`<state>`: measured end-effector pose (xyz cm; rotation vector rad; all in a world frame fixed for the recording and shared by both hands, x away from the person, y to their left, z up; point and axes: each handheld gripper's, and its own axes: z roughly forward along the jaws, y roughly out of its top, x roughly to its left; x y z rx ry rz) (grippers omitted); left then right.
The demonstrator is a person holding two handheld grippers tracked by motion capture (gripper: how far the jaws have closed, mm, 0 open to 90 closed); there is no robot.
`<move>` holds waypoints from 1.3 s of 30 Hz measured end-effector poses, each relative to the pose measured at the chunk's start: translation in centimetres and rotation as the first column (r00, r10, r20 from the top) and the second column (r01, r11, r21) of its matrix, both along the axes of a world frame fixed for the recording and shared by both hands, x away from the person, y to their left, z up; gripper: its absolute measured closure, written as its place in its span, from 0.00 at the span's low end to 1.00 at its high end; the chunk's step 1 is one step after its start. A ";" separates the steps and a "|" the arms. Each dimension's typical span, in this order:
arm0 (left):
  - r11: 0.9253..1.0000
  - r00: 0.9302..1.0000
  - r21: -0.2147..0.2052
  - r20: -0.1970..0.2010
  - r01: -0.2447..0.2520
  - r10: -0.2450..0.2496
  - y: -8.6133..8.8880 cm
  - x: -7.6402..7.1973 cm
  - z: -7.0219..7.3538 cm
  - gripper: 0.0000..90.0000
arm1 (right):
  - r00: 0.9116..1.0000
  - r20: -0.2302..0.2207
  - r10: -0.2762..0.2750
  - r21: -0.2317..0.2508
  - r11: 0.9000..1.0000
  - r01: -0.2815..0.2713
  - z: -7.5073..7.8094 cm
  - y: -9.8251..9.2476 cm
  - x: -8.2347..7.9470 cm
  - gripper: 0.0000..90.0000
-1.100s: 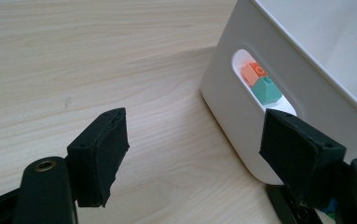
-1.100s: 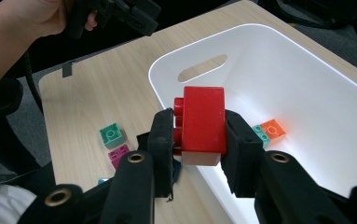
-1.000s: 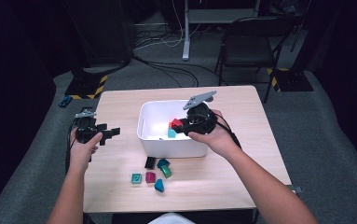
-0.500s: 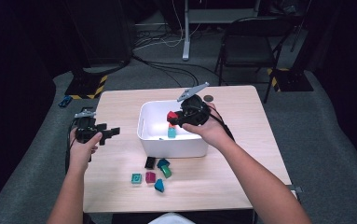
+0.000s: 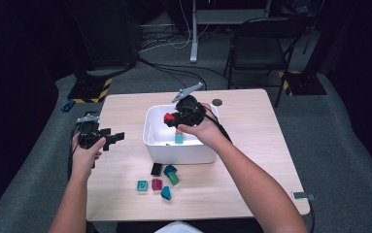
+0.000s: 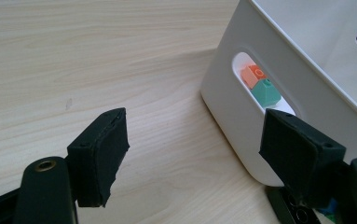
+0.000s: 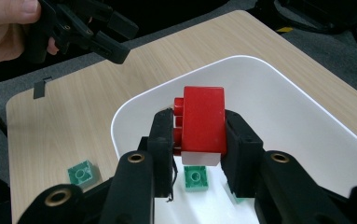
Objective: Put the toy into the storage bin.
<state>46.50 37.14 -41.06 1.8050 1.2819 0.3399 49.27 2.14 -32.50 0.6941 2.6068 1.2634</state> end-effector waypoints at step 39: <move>1.000 1.000 -0.010 0.002 0.007 -0.007 0.3 0.0 0.1 0.26 | 0.995 -0.047 -0.083 -0.102 0.992 0.078 -5.5 2.0 6.6 0.74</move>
